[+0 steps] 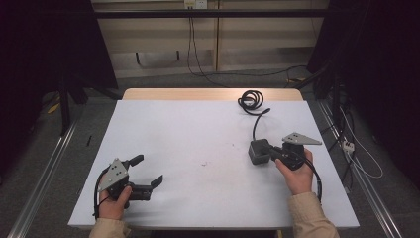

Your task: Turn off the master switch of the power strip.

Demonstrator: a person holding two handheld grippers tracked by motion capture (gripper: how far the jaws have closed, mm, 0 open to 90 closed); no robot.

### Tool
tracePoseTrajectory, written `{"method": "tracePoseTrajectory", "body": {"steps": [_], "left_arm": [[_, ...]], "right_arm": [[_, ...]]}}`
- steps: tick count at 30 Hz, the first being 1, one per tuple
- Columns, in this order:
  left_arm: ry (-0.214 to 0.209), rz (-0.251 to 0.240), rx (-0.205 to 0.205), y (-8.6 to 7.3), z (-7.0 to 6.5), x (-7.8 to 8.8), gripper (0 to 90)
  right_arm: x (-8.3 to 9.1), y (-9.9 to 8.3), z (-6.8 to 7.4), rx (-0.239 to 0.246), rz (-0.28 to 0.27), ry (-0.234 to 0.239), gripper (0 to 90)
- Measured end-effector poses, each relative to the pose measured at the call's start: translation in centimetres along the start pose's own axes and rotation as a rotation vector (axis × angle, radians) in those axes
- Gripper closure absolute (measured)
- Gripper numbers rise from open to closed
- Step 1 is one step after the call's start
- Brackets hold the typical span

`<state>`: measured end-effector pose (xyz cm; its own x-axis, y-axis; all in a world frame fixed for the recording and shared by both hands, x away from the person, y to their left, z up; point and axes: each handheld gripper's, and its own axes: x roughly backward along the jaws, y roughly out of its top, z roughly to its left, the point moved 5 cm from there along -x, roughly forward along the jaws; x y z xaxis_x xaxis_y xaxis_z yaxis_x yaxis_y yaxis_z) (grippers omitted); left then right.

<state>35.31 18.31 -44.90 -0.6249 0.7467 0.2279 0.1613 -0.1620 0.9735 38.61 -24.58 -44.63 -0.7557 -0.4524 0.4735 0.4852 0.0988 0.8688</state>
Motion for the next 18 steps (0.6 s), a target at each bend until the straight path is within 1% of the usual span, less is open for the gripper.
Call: {"method": "tracePoseTrajectory", "body": {"steps": [11, 13, 16, 17, 18], "left_arm": [[0.0, 0.002, -0.004, -0.01, 0.03, 0.0, 2.3], [0.001, -0.001, 0.003, -0.01, -0.01, -0.02, 2.3], [0.001, 0.0, -0.001, 0.0, 0.02, -0.02, 2.3], [0.0, -0.001, 0.004, -0.01, -0.02, -0.02, 2.3], [0.0, 0.002, -0.002, -0.02, 0.01, 0.0, 2.3]], "right_arm": [[-0.06, -0.17, -0.19, 0.002, 0.007, -0.005, 90.0], [-0.04, -0.15, -0.19, -0.001, 0.005, -0.004, 90.0], [-0.03, -0.16, -0.23, -0.002, 0.006, -0.006, 90.0], [-0.03, -0.18, -0.24, -0.003, 0.007, -0.006, 90.0], [-0.04, -0.19, -0.24, -0.003, 0.007, -0.005, 90.0]]}}
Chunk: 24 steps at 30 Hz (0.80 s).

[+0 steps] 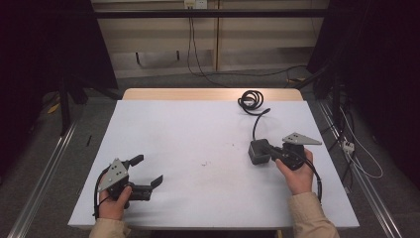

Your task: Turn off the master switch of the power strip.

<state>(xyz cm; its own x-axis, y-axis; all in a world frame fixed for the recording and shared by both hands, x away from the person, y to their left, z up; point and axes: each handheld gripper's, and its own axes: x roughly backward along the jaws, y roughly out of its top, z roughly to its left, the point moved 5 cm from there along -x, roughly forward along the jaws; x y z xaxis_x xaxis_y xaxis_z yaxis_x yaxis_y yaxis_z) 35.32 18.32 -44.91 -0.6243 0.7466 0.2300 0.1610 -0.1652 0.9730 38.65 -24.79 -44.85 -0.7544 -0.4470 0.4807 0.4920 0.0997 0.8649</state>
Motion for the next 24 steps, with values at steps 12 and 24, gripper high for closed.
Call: {"method": "tracePoseTrajectory", "body": {"steps": [12, 24], "left_arm": [[-0.001, 0.0, -0.001, -0.01, 0.05, 0.03, 2.3], [0.004, -0.003, 0.007, 0.0, 0.06, 0.09, 2.2]], "right_arm": [[-0.05, -0.06, 0.02, 0.009, 0.007, -0.003, 90.0], [-0.15, -0.16, -0.03, 0.02, 0.011, -0.002, 90.0]]}}
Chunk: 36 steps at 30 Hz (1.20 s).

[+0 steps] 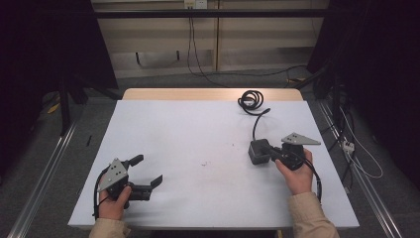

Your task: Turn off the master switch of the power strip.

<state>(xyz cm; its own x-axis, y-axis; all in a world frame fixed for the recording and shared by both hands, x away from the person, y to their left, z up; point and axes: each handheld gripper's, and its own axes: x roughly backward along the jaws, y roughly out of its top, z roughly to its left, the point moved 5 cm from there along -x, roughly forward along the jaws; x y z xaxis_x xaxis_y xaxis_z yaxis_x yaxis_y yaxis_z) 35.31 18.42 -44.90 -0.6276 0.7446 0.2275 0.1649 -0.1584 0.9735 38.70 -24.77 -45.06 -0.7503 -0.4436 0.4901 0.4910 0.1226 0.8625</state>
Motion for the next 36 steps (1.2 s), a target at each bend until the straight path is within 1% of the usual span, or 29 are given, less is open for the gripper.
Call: {"method": "tracePoseTrajectory", "body": {"steps": [3, 7, 10, 14, 18, 22, 26, 30, 36], "left_arm": [[0.001, 0.0, 0.0, -0.01, -0.01, 0.03, 2.3], [0.002, 0.001, 0.001, 0.0, -0.03, 0.04, 2.3], [0.002, 0.0, 0.001, 0.0, -0.03, 0.07, 2.3], [0.006, -0.002, 0.003, 0.0, 0.0, 0.19, 2.2], [0.006, -0.001, 0.007, -0.04, -0.03, 0.22, 2.2], [0.003, -0.003, 0.004, -0.01, -0.1, 0.24, 2.3], [0.006, -0.002, 0.006, -0.04, -0.12, 0.22, 2.3], [0.007, -0.002, 0.006, -0.05, -0.08, 0.24, 2.3], [0.006, -0.003, 0.011, -0.07, -0.1, 0.26, 2.3]], "right_arm": [[0.0, -0.03, -0.03, 0.004, -0.001, 0.003, 90.0], [-0.1, -0.11, 0.18, 0.024, -0.011, -0.001, 90.0], [-0.11, -0.13, 0.36, 0.047, -0.009, -0.014, 90.0], [-0.07, -0.2, 0.16, 0.021, -0.018, -0.002, 90.0], [-0.1, -0.25, 0.19, 0.03, -0.023, -0.004, 90.0], [-0.16, -0.32, 0.11, 0.029, -0.034, -0.009, 90.0], [-0.14, -0.45, -0.07, 0.008, -0.048, 0.007, 90.0], [-0.14, -0.43, -0.01, 0.02, -0.044, 0.002, 90.0], [-0.13, -0.45, 0.0, 0.022, -0.044, 0.001, 90.0]]}}
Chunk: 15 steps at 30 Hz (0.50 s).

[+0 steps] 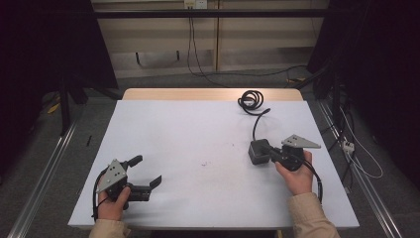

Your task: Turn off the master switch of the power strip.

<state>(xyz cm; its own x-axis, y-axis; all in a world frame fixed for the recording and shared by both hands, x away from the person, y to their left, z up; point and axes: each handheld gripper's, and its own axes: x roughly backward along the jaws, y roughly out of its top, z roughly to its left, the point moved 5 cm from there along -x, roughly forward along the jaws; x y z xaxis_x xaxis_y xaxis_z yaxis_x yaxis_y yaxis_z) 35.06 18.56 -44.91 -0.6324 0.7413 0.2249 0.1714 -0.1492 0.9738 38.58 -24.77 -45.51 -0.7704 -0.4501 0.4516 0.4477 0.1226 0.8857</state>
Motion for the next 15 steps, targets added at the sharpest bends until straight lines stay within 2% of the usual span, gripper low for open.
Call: {"method": "tracePoseTrajectory", "body": {"steps": [15], "left_arm": [[0.0, 0.002, -0.002, -0.07, 0.03, -0.02, 2.3]], "right_arm": [[0.0, -0.04, -0.04, -0.002, -0.001, 0.003, 90.0]]}}
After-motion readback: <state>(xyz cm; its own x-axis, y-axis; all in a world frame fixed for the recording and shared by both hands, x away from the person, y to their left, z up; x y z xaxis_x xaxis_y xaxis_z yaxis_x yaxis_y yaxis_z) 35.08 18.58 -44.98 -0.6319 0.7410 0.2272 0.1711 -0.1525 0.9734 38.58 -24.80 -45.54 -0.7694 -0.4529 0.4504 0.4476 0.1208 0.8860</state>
